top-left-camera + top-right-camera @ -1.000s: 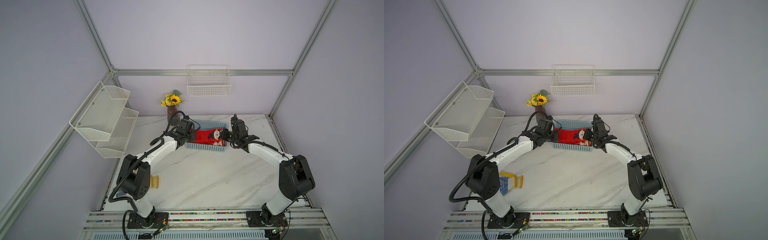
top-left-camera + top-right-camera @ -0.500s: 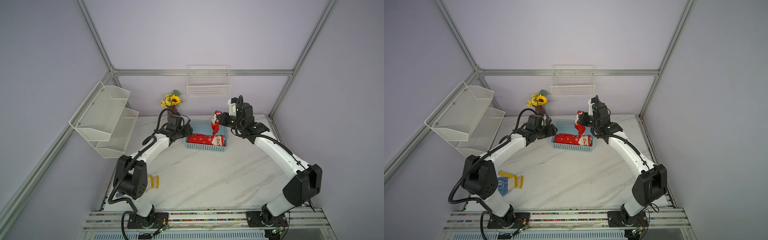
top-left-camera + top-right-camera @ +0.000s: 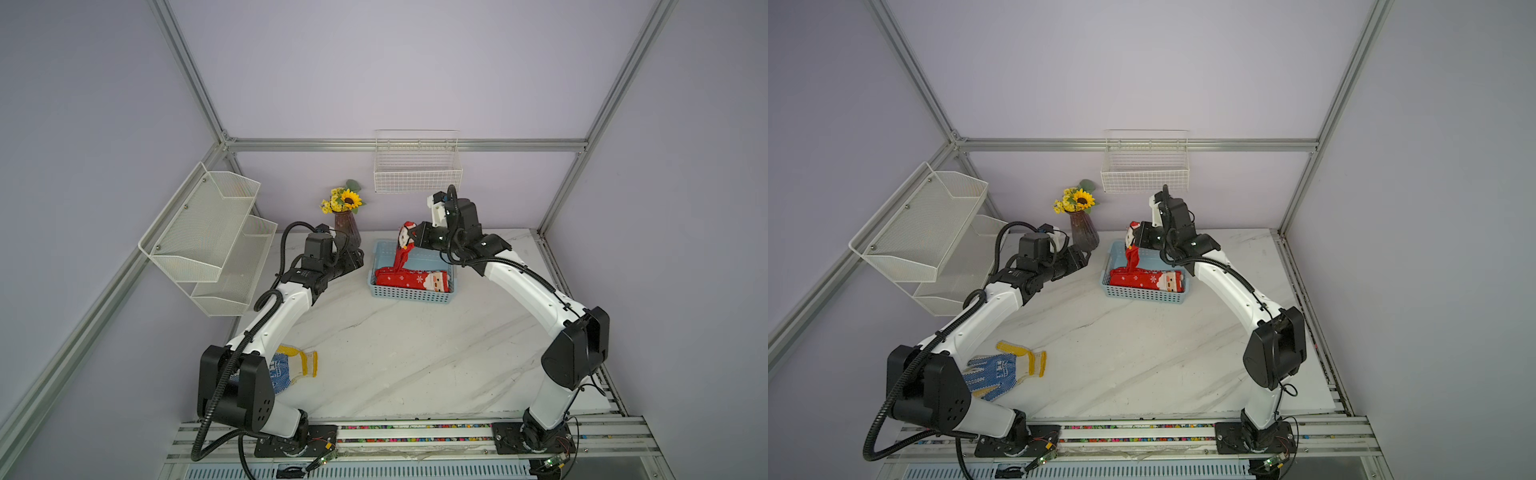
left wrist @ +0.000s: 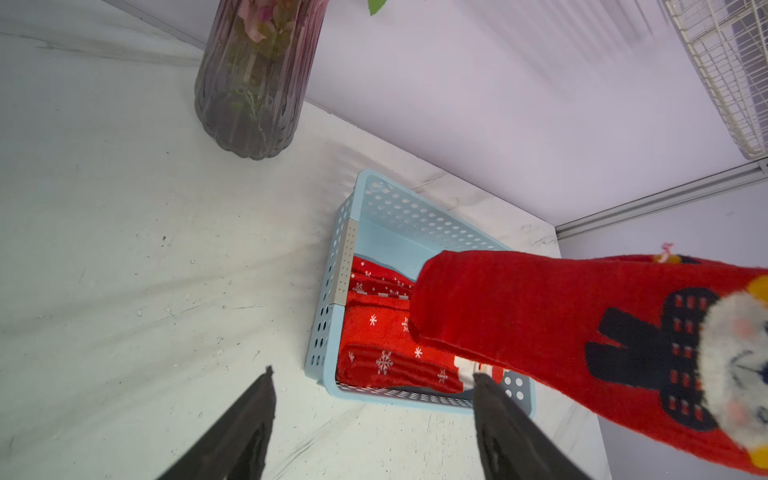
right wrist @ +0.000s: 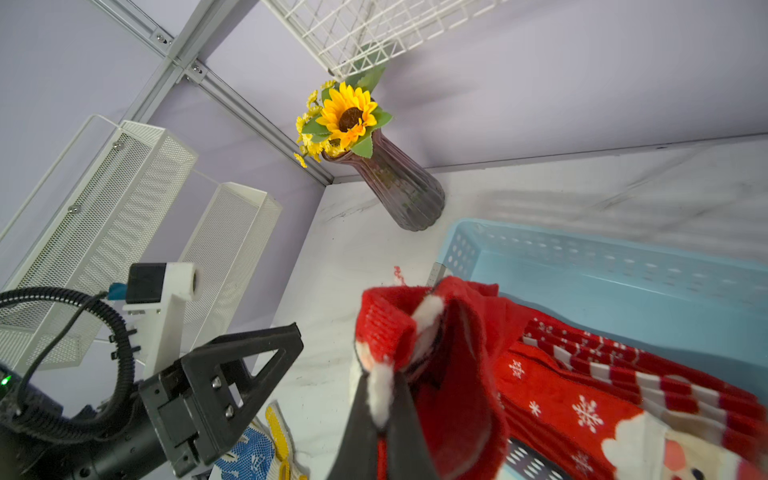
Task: Place the socks together as a pair
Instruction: Place a pair of socks in the bin.
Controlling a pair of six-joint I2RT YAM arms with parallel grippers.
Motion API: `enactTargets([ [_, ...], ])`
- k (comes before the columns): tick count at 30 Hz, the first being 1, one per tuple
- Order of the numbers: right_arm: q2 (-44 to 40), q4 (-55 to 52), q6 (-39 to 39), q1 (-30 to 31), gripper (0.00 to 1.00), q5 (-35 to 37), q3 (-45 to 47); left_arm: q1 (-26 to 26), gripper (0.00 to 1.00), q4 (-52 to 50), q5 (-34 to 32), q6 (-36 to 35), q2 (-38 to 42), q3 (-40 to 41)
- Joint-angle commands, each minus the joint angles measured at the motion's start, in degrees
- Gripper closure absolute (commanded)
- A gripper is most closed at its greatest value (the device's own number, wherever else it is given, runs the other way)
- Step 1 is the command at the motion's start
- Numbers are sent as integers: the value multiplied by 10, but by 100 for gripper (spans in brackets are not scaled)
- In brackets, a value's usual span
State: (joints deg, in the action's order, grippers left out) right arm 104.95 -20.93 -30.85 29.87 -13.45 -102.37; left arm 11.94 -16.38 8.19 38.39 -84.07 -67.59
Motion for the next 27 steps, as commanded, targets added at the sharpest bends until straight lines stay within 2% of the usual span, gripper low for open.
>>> enactTargets([
  [1,57,18,-3,28,100,-13,-65,-18,26,13,-6,8,41,27],
  [3,76,16,-4,37,100,-13,-84,-21,26,14,-5,6,50,31],
  [7,76,30,-15,33,100,7,-46,-23,25,14,-5,4,53,38],
  [15,17,77,-14,-45,100,-16,158,-22,25,16,13,11,38,41],
  [18,-2,78,2,-67,100,-17,206,-22,26,21,24,15,37,42],
  [27,-24,73,25,-114,100,-19,255,-9,28,25,36,15,-7,39],
])
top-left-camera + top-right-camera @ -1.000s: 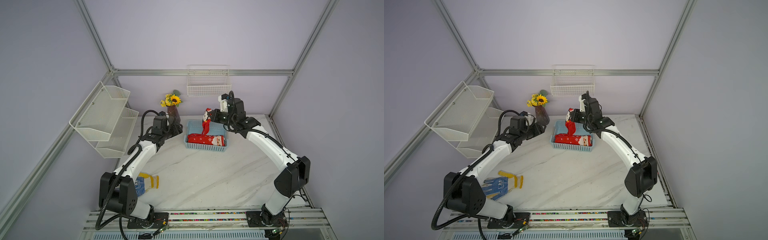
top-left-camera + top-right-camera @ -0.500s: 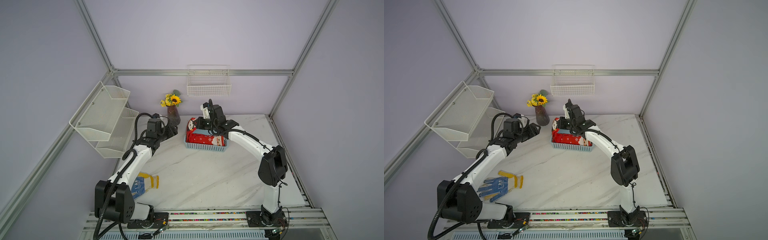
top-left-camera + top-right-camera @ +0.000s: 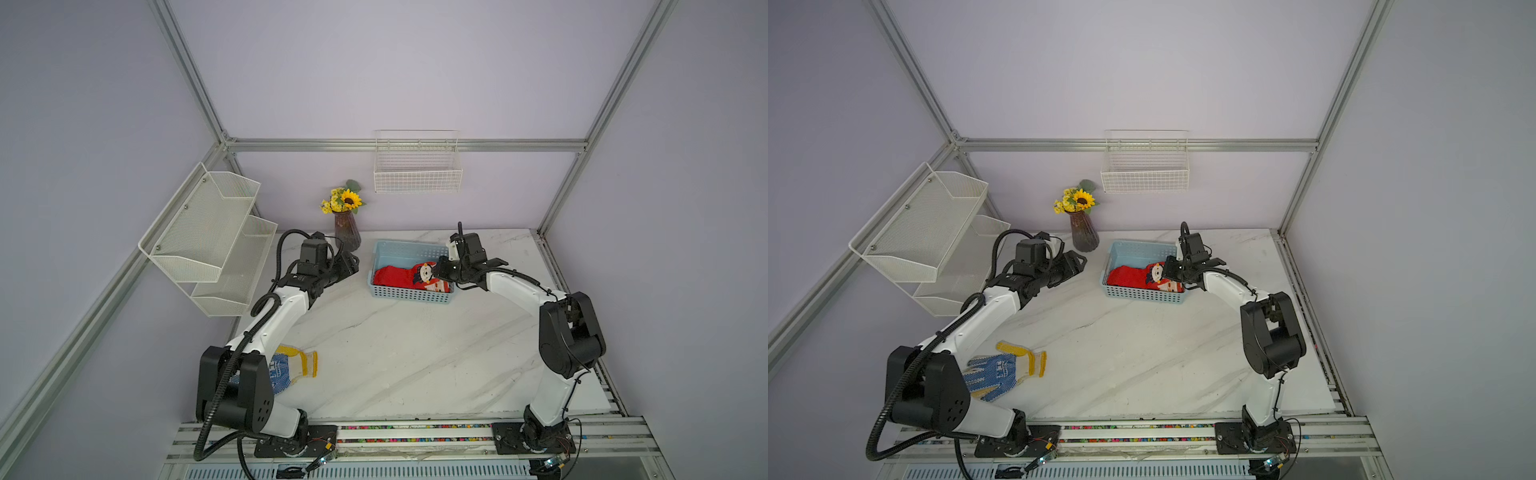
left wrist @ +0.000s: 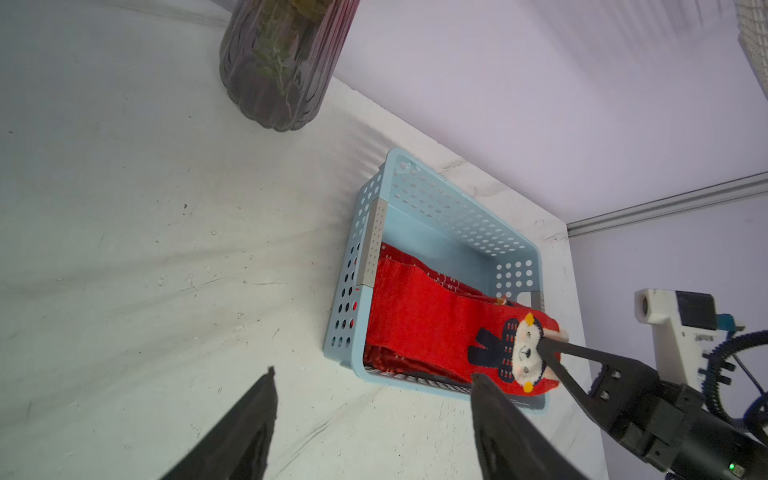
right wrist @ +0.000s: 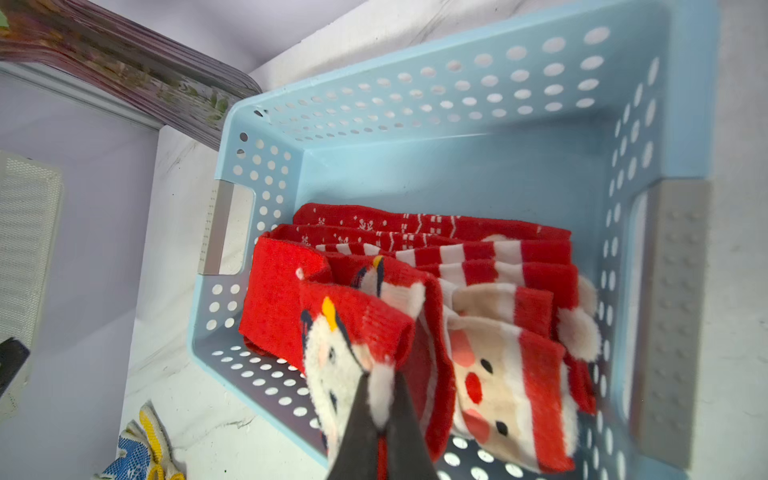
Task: Place the socks together as a pair
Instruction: Place a pair of socks in the bin, then reset both arms
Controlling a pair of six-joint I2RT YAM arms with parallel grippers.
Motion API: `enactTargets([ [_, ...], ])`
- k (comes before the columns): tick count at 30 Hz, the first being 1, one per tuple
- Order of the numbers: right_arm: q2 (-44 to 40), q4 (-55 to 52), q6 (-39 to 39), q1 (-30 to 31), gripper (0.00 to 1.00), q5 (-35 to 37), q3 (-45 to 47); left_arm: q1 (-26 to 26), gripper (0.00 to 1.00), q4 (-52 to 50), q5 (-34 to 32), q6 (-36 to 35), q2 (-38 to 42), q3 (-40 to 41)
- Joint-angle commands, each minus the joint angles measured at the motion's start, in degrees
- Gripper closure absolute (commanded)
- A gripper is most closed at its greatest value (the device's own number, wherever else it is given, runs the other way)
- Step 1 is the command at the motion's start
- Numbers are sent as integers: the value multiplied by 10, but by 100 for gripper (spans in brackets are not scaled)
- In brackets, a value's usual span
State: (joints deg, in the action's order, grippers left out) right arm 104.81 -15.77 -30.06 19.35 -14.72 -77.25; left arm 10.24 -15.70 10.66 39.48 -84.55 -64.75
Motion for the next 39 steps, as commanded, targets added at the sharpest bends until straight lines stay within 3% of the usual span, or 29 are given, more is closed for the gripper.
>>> enactTargets([
  [1,-23,21,18,-10,100,-3,4,10,28,18,12,4,-6,8],
  [12,-33,-1,26,-27,100,6,7,24,27,17,14,0,-28,-10],
  [14,-35,-5,24,-27,90,22,9,25,24,17,4,1,-21,-4],
  [15,-45,-7,22,-26,80,39,13,24,22,17,-2,2,-16,-1],
  [17,-70,-8,25,-27,48,65,20,26,17,16,-7,-1,-7,1],
  [19,-100,-18,35,-26,34,87,19,25,1,5,-23,-2,4,2],
  [23,-180,-60,66,-26,29,153,21,27,0,-3,-64,-8,60,28],
  [28,-307,-55,80,-27,24,265,95,30,0,-14,-151,-41,124,71],
  [30,-357,-31,82,-26,3,295,137,31,0,-21,-189,-53,139,84],
  [39,-456,63,114,-26,3,454,306,31,0,23,-409,-165,184,162],
])
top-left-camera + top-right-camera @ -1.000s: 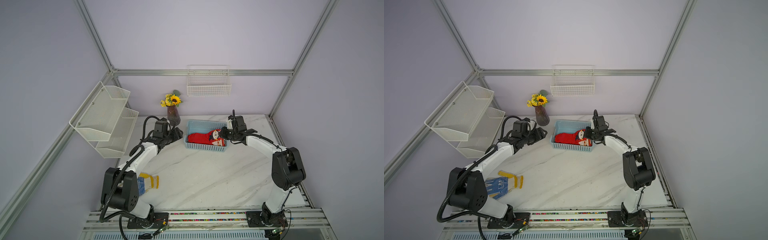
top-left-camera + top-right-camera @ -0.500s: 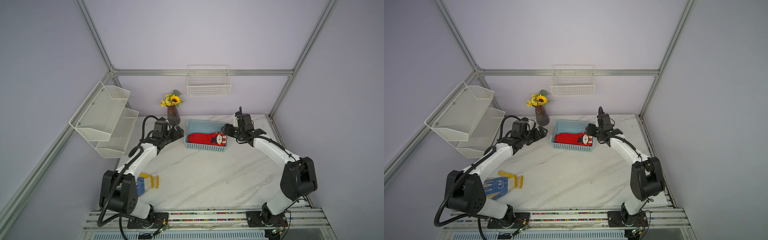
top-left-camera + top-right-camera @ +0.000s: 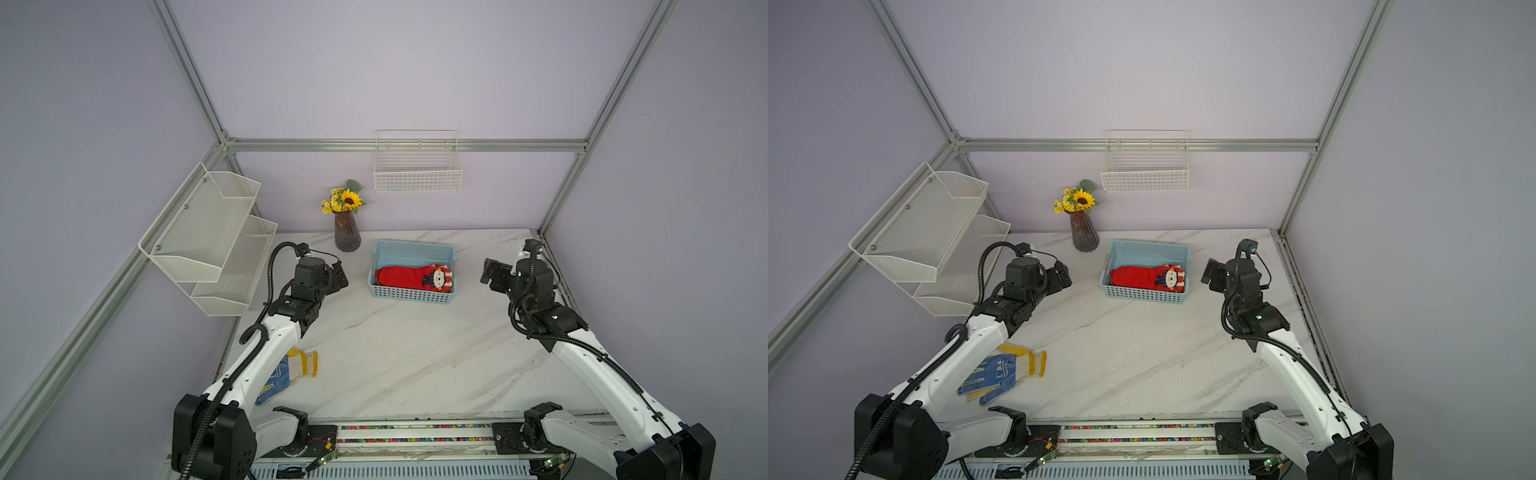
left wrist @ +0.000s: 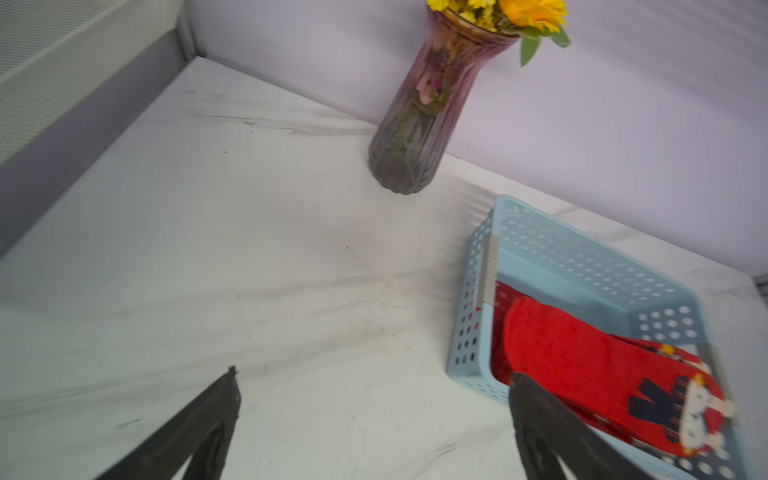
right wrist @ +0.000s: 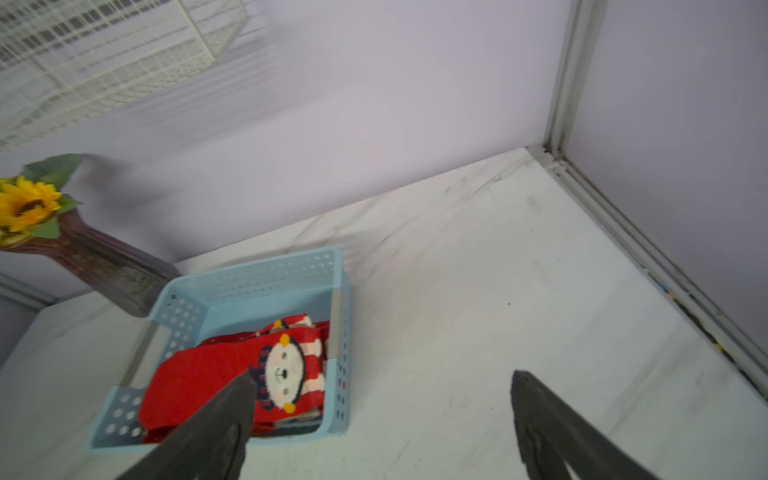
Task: Place the socks together as a pair
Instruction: Reset both arms
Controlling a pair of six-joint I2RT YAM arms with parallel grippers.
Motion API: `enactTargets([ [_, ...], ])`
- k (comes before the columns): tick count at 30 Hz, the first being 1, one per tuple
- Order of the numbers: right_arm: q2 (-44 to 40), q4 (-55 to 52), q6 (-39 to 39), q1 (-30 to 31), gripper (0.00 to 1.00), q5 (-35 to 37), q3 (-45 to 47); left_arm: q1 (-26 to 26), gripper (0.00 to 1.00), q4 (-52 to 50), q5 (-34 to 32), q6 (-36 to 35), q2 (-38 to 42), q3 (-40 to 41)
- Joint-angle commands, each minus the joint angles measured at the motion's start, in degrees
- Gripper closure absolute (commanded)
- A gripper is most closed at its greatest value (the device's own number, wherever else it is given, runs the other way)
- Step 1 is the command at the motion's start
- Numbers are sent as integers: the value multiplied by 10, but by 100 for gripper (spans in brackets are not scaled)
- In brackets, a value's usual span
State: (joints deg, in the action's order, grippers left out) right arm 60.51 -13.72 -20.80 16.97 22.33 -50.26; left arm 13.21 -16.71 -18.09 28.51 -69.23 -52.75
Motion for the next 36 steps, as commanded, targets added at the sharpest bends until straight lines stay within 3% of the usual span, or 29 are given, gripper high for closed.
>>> enactTargets([
  [1,-20,50,21,-3,3,82,46,1,0,52,-151,-64,42,60],
  [3,-34,104,30,-2,3,73,89,1,0,113,-214,-61,67,109],
  [6,-36,193,78,-3,3,108,155,0,0,255,-237,-125,88,196],
  [10,-17,228,97,-3,3,150,185,-3,0,273,-247,-145,78,224],
  [13,4,309,116,-5,3,158,237,-4,0,281,-297,-134,51,228],
  [15,7,337,106,-12,3,150,264,-15,0,330,-315,-133,36,252],
  [19,22,432,116,-39,3,147,318,-33,0,371,-282,-146,14,276],
  [22,48,507,122,-69,3,98,342,-39,0,391,-301,-144,-42,273],
  [28,158,592,126,-102,3,49,323,-54,0,461,-221,-194,-112,248],
  [31,204,666,146,-104,3,40,325,-83,0,566,-88,-244,-111,281],
  [34,250,761,176,-107,3,-5,333,-90,0,616,-82,-266,-138,293],
  [36,291,820,200,-107,3,-34,329,-109,0,712,-41,-258,-175,330],
])
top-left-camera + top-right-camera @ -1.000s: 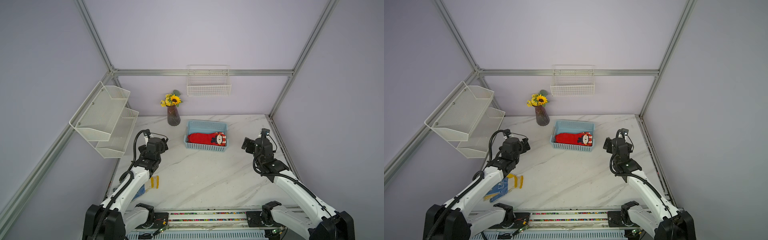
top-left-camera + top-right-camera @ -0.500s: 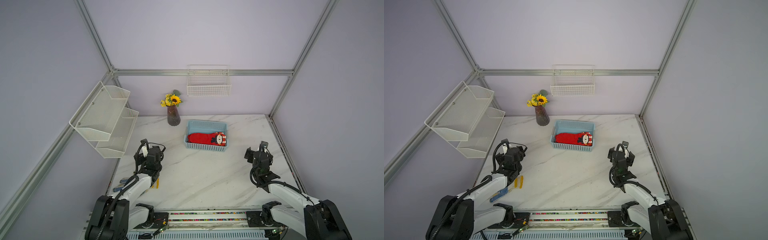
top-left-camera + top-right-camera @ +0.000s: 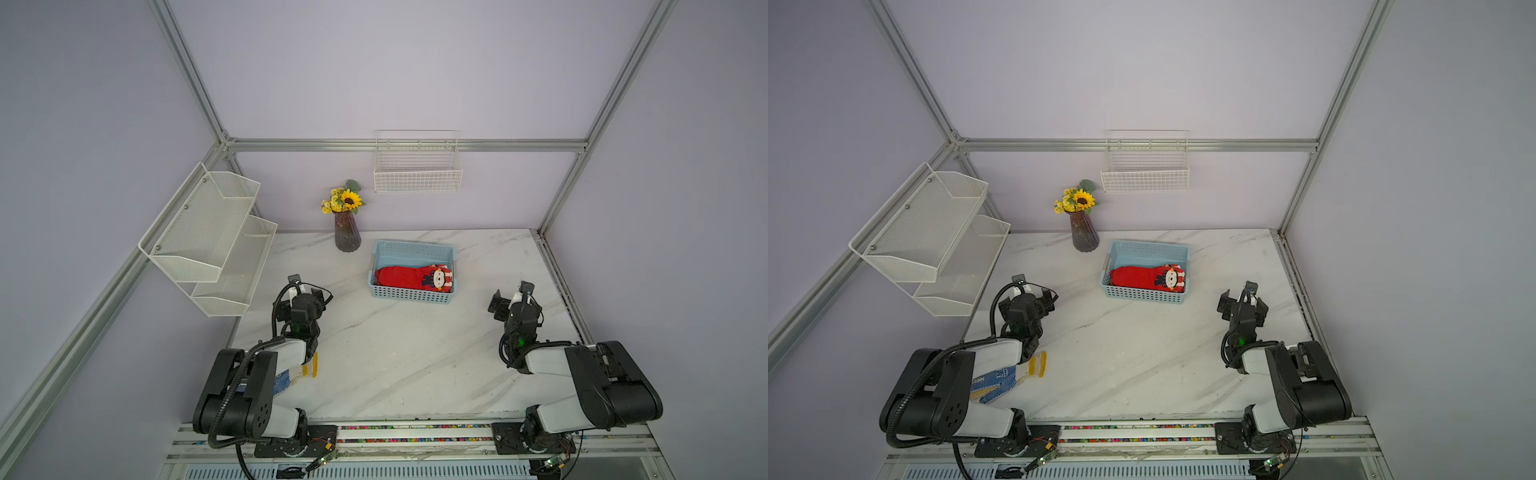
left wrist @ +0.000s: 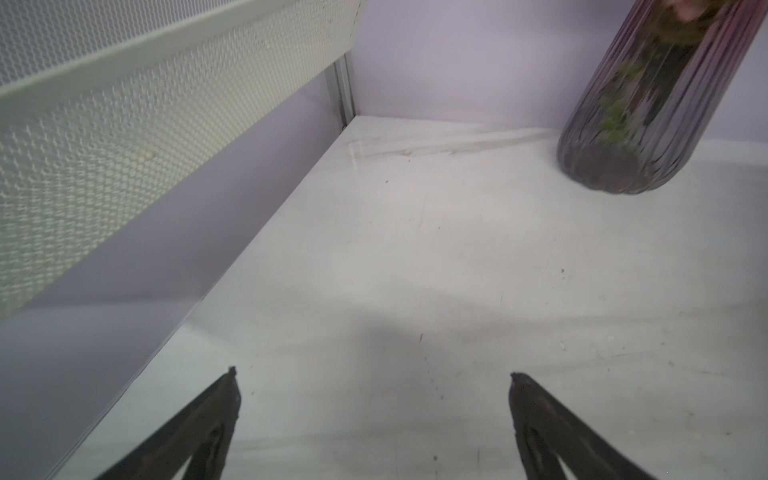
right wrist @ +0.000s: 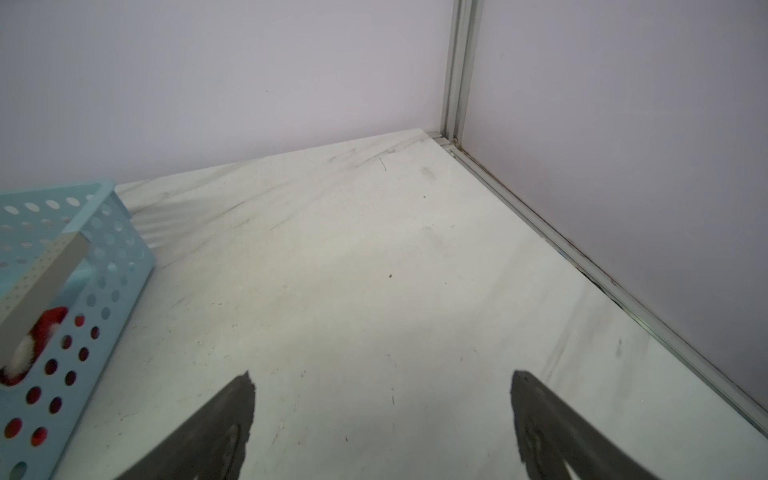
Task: Place the socks together as a pair
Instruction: Reset both arms
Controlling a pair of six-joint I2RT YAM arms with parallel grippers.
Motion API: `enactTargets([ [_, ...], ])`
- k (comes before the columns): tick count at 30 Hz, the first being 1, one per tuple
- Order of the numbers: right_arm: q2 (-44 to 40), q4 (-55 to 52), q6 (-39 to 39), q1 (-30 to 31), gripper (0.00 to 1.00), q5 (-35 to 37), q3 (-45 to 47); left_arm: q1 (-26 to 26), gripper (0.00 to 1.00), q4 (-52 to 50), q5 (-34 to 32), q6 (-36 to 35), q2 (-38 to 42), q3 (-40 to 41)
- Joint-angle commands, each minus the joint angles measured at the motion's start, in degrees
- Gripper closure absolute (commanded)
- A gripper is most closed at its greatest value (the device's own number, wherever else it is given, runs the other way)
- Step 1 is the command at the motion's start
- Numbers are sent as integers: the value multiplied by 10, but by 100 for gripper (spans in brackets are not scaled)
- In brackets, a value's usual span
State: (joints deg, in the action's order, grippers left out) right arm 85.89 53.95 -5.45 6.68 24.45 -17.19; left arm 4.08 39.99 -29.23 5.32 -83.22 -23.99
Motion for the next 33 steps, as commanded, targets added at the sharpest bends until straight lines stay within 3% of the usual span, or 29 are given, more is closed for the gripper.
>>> enactTargets([
  [1,54,148,47,-6,3,-64,-9,-22,0,200,82,-32,-63,55],
  [2,71,150,45,-9,3,-90,-19,-23,0,259,78,-45,-89,64],
  [5,144,178,65,-10,3,-132,-39,-29,0,113,84,-15,-52,23],
  [6,173,204,66,-10,3,-130,-44,-30,0,109,80,-18,-59,15],
  [12,163,101,30,-17,3,-92,-89,-31,0,152,83,-22,-66,29],
  [33,165,87,23,-30,3,-117,-97,-30,0,153,84,-22,-66,30],
])
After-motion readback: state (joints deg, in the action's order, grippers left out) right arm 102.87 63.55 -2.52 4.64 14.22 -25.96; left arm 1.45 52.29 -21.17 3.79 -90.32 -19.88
